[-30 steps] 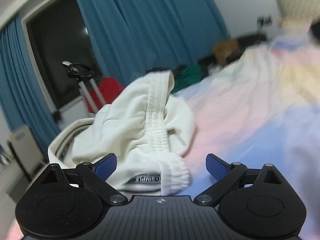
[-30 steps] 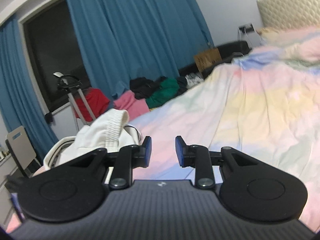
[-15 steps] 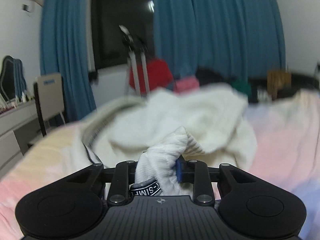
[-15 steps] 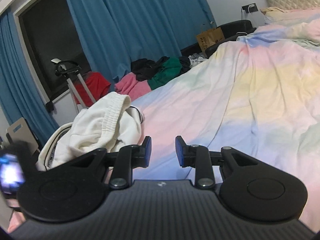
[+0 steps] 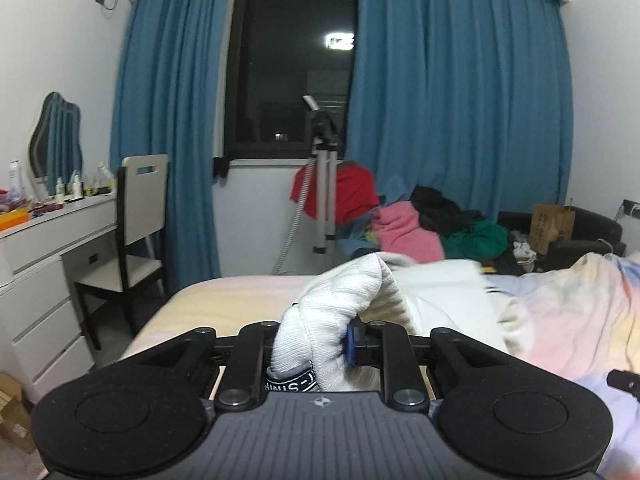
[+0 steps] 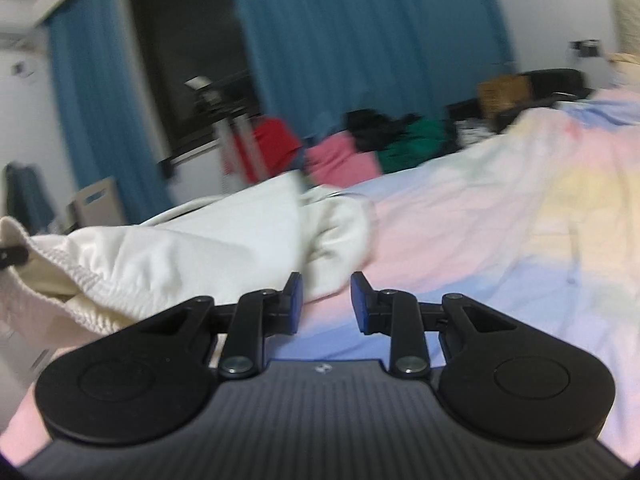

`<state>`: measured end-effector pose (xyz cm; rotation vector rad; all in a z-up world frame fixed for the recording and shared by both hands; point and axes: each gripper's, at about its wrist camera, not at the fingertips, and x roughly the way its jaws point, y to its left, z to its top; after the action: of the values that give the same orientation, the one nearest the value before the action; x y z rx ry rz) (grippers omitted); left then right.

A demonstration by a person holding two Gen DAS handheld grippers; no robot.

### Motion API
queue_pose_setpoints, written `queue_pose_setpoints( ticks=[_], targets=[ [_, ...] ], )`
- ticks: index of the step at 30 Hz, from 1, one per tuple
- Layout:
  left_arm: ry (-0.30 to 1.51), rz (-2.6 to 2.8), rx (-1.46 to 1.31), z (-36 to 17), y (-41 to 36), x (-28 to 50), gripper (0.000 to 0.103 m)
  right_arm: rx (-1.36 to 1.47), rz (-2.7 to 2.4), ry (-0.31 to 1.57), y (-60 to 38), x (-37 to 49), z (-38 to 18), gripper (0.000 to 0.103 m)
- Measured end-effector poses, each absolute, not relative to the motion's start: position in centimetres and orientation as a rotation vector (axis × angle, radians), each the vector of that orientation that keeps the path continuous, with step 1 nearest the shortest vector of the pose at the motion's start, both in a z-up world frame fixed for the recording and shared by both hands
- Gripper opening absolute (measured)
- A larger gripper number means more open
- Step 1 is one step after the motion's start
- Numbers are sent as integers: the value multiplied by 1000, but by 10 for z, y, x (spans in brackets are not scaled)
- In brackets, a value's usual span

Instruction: Fold clothes

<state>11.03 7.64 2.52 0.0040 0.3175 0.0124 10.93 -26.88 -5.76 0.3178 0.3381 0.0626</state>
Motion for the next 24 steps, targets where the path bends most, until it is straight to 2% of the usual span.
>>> queue_pose_setpoints(
  ticks=[7, 8, 11, 12, 20, 22, 23, 24],
  targets=[
    [428, 42, -93, -37, 144, 98, 27, 236, 267, 471, -214, 108, -64, 33],
    [434, 42, -75, -44, 147, 95, 29, 235, 293, 498, -207, 109, -67, 34],
    [464, 66, -18, -60, 150, 95, 37, 199, 342, 554, -186, 112, -74, 47],
    [463, 74, -20, -61, 152, 96, 39, 170, 338, 566, -178, 115, -77, 48],
    [496, 103, 24, -65, 145, 107, 48, 162, 219, 678, -166, 161, -111, 48],
    [506, 109, 47, -64, 140, 110, 54, 188, 219, 666, -169, 167, -113, 47],
    [509, 114, 68, -64, 139, 110, 56, 195, 217, 653, -170, 168, -113, 45],
    [512, 120, 90, -64, 139, 110, 59, 202, 216, 640, -171, 169, -113, 35]
  ],
)
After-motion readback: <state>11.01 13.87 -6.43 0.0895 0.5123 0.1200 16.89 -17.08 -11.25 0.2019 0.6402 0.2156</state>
